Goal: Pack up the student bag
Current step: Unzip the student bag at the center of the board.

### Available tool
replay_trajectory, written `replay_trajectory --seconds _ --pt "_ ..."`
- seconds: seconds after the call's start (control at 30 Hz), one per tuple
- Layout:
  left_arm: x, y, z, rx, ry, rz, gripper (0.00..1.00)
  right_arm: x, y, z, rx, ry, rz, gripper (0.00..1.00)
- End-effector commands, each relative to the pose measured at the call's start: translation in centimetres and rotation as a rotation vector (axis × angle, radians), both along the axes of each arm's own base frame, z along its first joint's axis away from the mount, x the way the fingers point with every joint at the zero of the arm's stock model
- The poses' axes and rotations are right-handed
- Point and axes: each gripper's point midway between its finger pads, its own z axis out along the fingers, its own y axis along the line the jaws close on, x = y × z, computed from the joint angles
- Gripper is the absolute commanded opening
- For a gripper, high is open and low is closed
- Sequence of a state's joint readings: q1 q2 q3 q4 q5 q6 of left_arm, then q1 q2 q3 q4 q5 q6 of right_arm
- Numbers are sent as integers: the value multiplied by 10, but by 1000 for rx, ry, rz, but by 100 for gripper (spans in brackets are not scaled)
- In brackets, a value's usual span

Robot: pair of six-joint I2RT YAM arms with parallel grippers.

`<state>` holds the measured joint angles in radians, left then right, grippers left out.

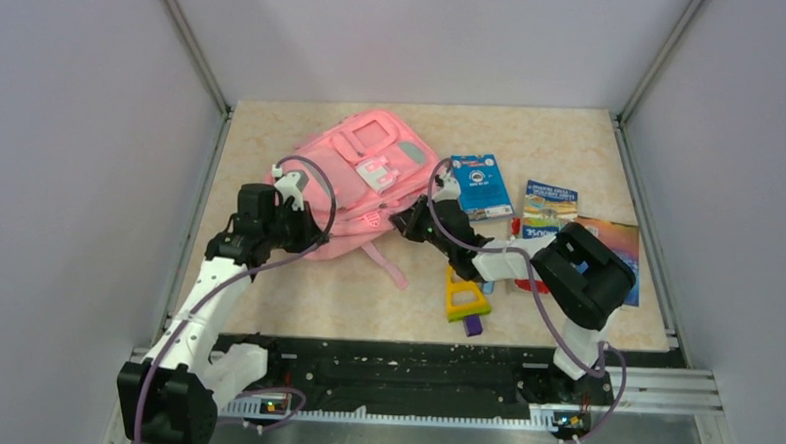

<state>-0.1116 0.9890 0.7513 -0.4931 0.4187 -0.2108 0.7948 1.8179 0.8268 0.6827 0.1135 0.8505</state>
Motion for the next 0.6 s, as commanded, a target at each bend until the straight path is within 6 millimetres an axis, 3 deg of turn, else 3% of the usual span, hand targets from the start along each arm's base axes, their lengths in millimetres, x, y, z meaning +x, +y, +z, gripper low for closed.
replay_trajectory --seconds 0.0,0.23,0.57 --pt "18 11 28 48 -154 41 0 15 -15 64 -58 -197 -39 0" --pt "21 22 21 103 -135 86 0 22 -43 94 -151 -277 -55 0" --pt "22 32 15 156 -134 123 0 29 -71 97 -265 -318 -87 0"
